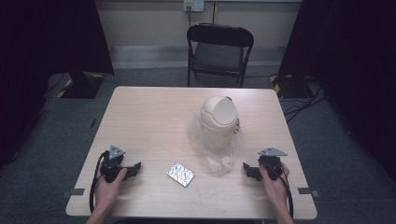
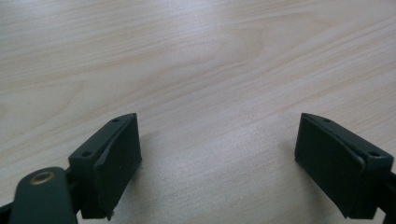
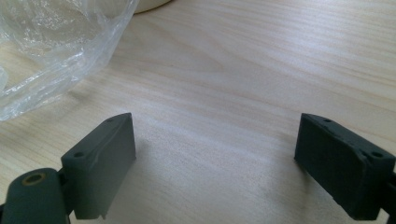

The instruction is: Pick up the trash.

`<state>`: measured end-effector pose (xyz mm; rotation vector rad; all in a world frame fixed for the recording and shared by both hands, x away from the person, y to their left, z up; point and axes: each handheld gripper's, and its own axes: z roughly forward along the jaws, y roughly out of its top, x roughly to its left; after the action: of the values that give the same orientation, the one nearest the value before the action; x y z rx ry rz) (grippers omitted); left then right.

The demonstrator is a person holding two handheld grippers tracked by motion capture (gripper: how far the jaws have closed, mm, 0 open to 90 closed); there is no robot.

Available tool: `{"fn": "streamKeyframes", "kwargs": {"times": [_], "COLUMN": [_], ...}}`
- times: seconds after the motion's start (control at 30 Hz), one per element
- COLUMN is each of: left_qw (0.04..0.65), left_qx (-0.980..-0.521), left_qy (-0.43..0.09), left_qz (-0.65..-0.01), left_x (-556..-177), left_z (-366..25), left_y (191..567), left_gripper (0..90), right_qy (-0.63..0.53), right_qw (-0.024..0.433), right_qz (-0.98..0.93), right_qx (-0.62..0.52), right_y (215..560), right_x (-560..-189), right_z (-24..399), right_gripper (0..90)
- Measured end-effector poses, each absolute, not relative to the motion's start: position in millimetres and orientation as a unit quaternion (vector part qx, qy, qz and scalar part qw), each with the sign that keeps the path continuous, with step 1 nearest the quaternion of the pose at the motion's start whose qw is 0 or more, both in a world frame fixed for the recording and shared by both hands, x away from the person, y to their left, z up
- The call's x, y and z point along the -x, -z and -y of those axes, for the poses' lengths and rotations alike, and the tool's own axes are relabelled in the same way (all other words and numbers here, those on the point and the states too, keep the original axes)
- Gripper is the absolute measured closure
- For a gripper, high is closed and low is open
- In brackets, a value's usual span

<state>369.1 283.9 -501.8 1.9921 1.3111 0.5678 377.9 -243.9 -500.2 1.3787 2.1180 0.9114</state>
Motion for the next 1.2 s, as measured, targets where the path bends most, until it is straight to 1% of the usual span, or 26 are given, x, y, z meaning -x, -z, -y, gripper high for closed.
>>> {"fn": "streamKeyframes", "kwargs": {"times": [0.37,0.43,0.5,0.57,0.63,0.93,1.2], "left_qw": [0.339,0.341,0.337,0.335,0.337,0.337,0.338], "left_qx": [-0.765,-0.764,-0.765,-0.768,-0.767,-0.768,-0.768], "left_qy": [-0.217,-0.216,-0.219,-0.219,-0.217,-0.217,-0.216], "left_qz": [-0.503,-0.503,-0.503,-0.5,-0.501,-0.499,-0.5], "left_x": [-369,-370,-370,-371,-372,-372,-372], "left_z": [-284,-284,-284,-284,-284,-285,-284], "left_y": [502,502,502,502,502,502,502], "left_gripper": [13.6,13.6,13.0,12.3,11.3,11.2,11.2], "right_qy": [-0.33,-0.33,-0.328,-0.329,-0.329,-0.359,-0.384], "right_qw": [0.226,0.227,0.219,0.217,0.225,0.206,0.205], "right_qz": [-0.767,-0.767,-0.766,-0.768,-0.769,-0.766,-0.762], "right_qx": [-0.501,-0.502,-0.508,-0.506,-0.499,-0.493,-0.48], "right_y": [500,499,497,494,489,477,452], "right_x": [-378,-377,-378,-378,-378,-383,-394], "right_z": [244,243,241,239,236,228,222], "right_gripper": [11.5,13.7,14.1,14.4,14.2,14.2,14.3]}}
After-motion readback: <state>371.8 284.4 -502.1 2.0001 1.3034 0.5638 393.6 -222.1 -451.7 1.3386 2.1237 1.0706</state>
